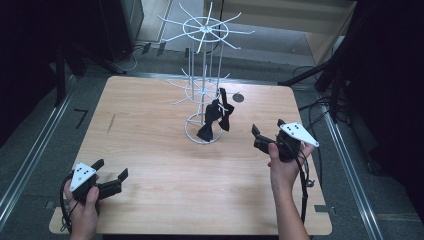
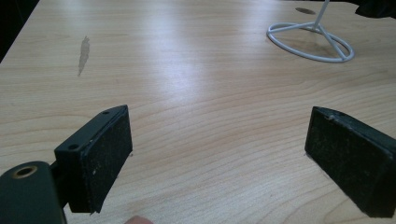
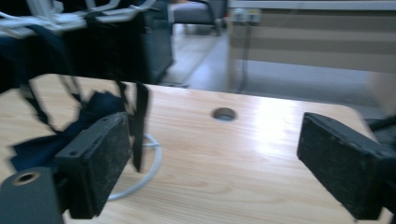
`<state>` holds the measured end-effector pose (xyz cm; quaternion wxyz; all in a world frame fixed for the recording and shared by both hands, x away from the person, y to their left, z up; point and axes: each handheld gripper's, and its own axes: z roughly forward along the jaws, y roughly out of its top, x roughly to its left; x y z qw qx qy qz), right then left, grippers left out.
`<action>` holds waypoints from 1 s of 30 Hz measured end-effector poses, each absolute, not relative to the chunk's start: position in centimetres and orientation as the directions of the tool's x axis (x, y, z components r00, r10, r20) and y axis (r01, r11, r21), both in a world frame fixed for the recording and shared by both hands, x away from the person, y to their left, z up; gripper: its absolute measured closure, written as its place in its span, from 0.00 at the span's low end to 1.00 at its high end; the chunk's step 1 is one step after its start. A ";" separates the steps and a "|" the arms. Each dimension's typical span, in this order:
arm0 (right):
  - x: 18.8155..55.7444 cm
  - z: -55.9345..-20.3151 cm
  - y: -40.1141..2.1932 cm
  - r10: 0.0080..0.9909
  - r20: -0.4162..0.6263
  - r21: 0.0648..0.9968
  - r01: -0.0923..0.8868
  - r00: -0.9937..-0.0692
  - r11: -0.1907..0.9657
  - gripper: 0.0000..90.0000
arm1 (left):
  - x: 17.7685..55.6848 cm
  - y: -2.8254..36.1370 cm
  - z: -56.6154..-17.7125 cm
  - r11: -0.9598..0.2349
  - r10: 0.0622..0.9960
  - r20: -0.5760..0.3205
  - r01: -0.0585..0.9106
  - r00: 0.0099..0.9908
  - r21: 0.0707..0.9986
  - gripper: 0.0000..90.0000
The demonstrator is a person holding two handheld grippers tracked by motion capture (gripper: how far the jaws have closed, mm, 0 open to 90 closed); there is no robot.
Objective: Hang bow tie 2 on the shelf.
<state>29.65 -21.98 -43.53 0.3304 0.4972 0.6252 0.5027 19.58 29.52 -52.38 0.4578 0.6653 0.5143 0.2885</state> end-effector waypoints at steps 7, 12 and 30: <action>28.9 -44.6 -23.2 0.949 0.110 0.952 0.306 -0.296 -0.015 0.10 | 19.6 29.5 -52.4 -0.055 0.949 -0.085 0.424 0.304 0.904 0.09; 28.3 -45.5 -23.9 0.946 0.118 0.952 0.306 -0.300 -0.022 0.10 | 19.6 29.5 -52.4 -0.054 0.949 -0.085 0.422 0.303 0.905 0.09; 26.1 -48.1 -26.8 0.963 0.141 0.948 0.310 -0.229 -0.065 0.11 | 19.5 29.5 -52.4 -0.052 0.950 -0.085 0.423 0.300 0.905 0.09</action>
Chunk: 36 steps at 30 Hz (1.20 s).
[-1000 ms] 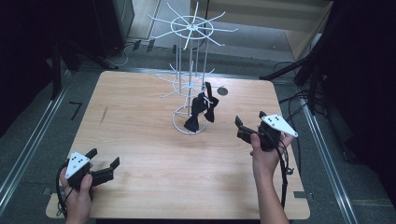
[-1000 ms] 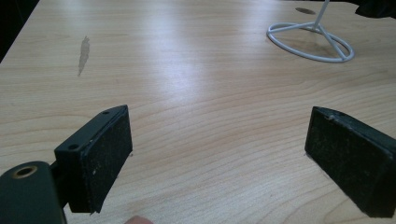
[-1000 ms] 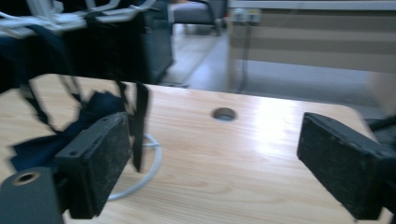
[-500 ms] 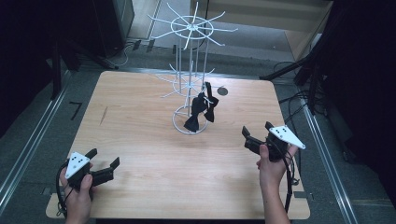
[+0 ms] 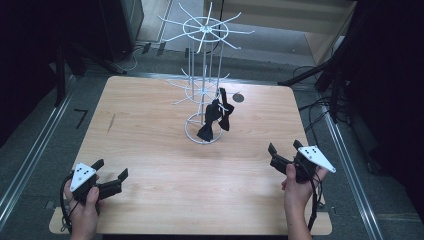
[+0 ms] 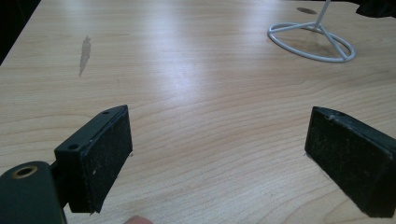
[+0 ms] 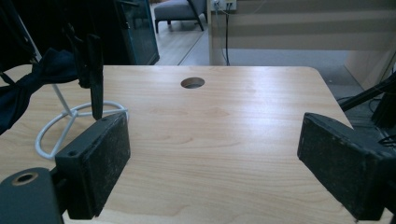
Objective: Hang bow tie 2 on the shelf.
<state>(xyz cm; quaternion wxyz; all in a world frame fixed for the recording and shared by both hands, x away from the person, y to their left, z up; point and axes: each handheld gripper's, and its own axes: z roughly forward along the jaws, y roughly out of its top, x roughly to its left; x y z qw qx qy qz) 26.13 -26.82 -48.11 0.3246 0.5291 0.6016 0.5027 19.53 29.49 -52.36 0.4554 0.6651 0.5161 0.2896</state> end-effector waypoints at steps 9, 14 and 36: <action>25.2 -49.5 -28.2 0.965 0.149 0.942 0.328 -0.216 -0.072 0.11 | 19.5 29.5 -52.4 -0.052 0.950 -0.085 0.421 0.301 0.906 0.09; 24.6 -50.2 -29.1 0.968 0.147 0.936 0.346 -0.204 -0.069 0.11 | 19.5 29.4 -52.4 -0.053 0.950 -0.084 0.420 0.301 0.906 0.09; 22.2 -52.2 -32.2 0.972 0.152 0.921 0.383 -0.179 -0.073 0.11 | 19.5 29.4 -52.4 -0.053 0.949 -0.084 0.420 0.303 0.906 0.09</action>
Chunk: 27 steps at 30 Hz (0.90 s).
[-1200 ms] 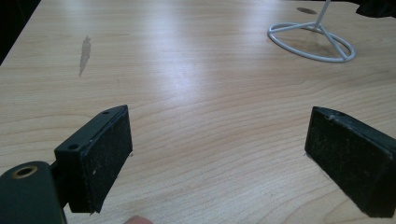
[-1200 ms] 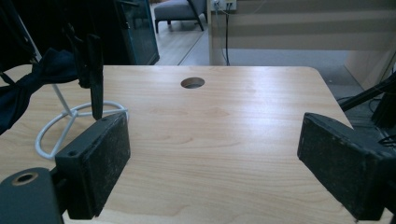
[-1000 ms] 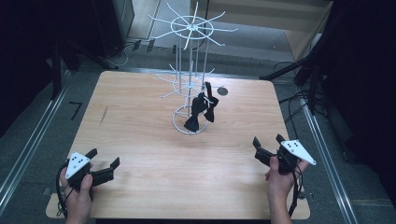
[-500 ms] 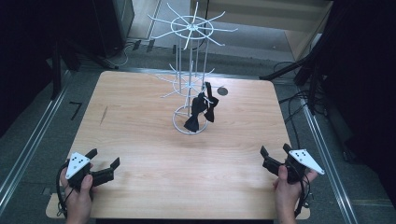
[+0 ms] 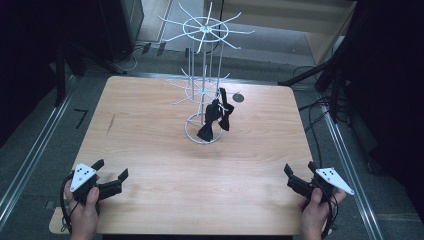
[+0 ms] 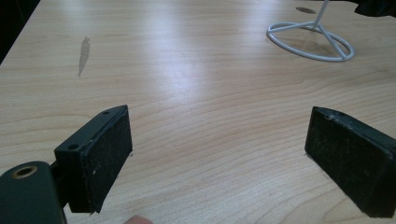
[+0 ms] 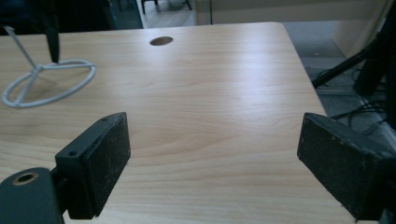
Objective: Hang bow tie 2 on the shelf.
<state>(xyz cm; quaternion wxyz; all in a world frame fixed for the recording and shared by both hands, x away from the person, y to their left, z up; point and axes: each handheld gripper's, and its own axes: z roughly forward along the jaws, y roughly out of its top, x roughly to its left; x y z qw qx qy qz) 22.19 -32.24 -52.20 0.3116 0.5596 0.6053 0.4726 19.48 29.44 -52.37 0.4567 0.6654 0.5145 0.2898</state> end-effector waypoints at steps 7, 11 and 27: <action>21.3 -52.9 -33.5 0.976 0.148 0.912 0.403 -0.159 -0.073 0.11 | 19.5 29.5 -52.4 -0.050 0.949 -0.089 0.422 0.303 0.905 0.09; 20.8 -53.1 -34.2 0.979 0.153 0.906 0.415 -0.138 -0.083 0.11 | 19.5 29.5 -52.4 -0.055 0.949 -0.086 0.424 0.305 0.904 0.09; 19.1 -54.0 -36.5 0.984 0.140 0.895 0.439 -0.109 -0.079 0.11 | 19.5 29.4 -52.4 -0.058 0.947 -0.086 0.426 0.310 0.903 0.09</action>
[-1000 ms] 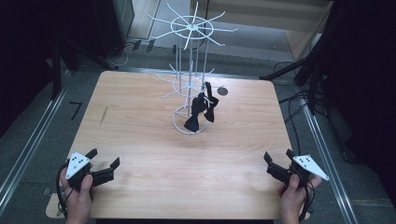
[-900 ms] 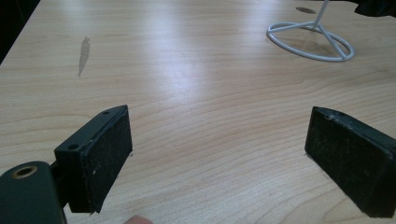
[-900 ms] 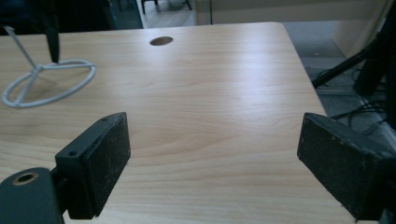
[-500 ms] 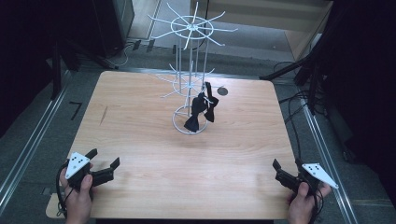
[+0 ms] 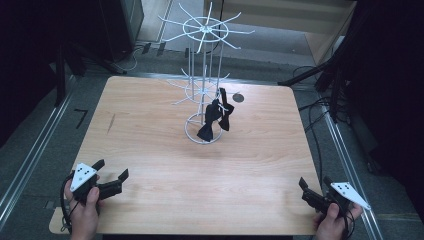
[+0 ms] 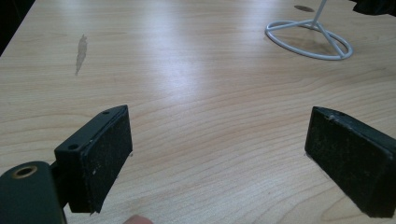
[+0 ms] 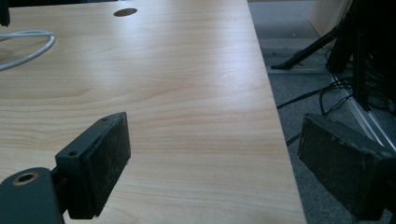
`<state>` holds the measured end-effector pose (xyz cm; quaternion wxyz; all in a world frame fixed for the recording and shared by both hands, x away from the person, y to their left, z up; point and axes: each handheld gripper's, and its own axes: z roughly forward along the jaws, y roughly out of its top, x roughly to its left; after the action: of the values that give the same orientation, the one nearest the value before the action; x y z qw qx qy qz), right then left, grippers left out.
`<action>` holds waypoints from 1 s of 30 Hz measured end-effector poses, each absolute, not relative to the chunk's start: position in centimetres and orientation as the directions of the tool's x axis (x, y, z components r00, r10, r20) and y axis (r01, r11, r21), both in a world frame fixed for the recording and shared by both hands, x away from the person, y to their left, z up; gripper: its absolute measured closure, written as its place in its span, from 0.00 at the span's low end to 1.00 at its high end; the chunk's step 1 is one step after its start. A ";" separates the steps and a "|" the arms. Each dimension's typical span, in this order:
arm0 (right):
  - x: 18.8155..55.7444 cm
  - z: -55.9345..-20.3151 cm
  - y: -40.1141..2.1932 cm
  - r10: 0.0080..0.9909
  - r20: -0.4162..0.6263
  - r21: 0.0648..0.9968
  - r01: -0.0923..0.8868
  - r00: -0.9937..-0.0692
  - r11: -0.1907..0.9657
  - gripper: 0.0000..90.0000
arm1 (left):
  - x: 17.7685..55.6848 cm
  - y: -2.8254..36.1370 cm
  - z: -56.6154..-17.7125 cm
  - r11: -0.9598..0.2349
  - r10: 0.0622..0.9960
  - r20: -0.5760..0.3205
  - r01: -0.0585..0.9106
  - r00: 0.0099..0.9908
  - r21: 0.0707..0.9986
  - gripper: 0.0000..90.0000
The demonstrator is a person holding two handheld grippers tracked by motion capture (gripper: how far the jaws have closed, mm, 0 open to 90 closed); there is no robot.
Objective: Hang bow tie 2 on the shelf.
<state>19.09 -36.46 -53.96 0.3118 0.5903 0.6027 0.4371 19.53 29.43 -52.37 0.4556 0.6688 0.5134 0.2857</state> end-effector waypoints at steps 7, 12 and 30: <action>18.2 -54.3 -38.0 0.984 0.161 0.886 0.450 -0.076 -0.110 0.11 | 19.5 29.4 -52.4 -0.061 0.947 -0.083 0.428 0.310 0.902 0.09; 17.6 -54.3 -38.5 0.979 0.194 0.887 0.437 -0.063 -0.148 0.13 | 19.5 29.4 -52.4 -0.062 0.947 -0.082 0.427 0.310 0.902 0.09; 17.6 -55.0 -38.4 0.981 0.186 0.893 0.425 -0.050 -0.148 0.14 | 19.7 29.5 -52.4 -0.055 0.946 -0.093 0.437 0.311 0.898 0.09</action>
<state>17.62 -38.37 -55.03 0.3135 0.6139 0.5726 0.4438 19.69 29.50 -52.38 0.4541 0.6703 0.5158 0.2801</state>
